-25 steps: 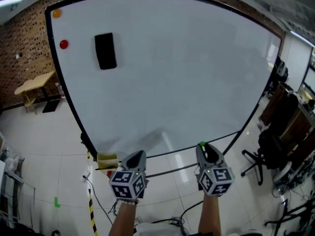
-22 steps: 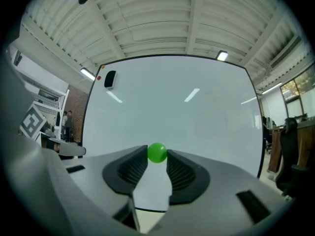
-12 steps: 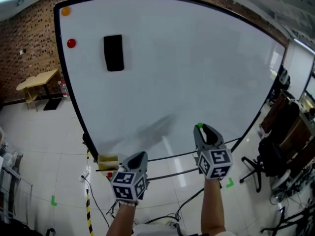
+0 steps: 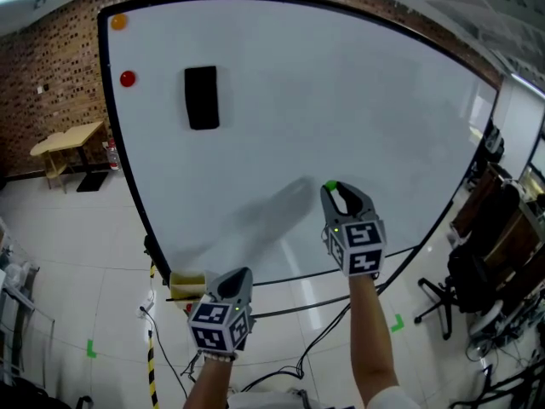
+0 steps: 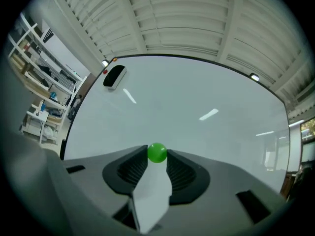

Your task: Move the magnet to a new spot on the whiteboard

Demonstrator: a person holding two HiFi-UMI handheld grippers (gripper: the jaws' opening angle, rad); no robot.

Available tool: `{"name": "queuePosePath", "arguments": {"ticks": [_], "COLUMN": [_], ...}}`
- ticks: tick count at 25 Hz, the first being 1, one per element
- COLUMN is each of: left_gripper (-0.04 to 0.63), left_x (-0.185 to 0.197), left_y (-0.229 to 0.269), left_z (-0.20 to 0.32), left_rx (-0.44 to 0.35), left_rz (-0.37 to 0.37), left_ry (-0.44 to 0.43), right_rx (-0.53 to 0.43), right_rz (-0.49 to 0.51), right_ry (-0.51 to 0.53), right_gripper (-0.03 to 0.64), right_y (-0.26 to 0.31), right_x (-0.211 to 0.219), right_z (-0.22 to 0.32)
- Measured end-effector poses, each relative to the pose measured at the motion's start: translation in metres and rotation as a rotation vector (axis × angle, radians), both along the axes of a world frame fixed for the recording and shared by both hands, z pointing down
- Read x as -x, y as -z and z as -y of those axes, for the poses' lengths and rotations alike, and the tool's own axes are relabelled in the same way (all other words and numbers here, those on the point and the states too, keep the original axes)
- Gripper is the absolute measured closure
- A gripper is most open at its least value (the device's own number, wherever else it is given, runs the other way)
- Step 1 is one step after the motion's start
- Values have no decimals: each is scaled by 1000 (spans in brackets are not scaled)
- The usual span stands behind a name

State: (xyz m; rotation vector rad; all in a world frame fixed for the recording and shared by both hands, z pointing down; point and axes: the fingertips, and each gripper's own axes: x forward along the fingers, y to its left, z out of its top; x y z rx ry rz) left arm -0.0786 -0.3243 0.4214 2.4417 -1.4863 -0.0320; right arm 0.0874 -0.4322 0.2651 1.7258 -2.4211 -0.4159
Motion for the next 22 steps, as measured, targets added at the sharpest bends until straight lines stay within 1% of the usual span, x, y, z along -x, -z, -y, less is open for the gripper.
{"name": "queuePosePath", "arguments": {"ticks": [3, 8, 16, 22], "left_gripper": [597, 598, 597, 597], "left_x": [1, 6, 17, 22], "left_y": [-2, -3, -4, -6], "left_z": [0, -1, -2, -4], "left_rx": [0, -1, 3, 8], "left_rz": [-2, -8, -15, -17], "left_ry": [4, 12, 33, 41], "right_rx": [-5, -14, 0, 5], "right_rz": [-57, -120, -133, -141], "right_ry": [-12, -36, -49, -58], "right_gripper": [480, 480, 480, 479], "right_y": [2, 5, 7, 5], "right_x": [8, 19, 25, 25], "right_z": [15, 35, 54, 57]}}
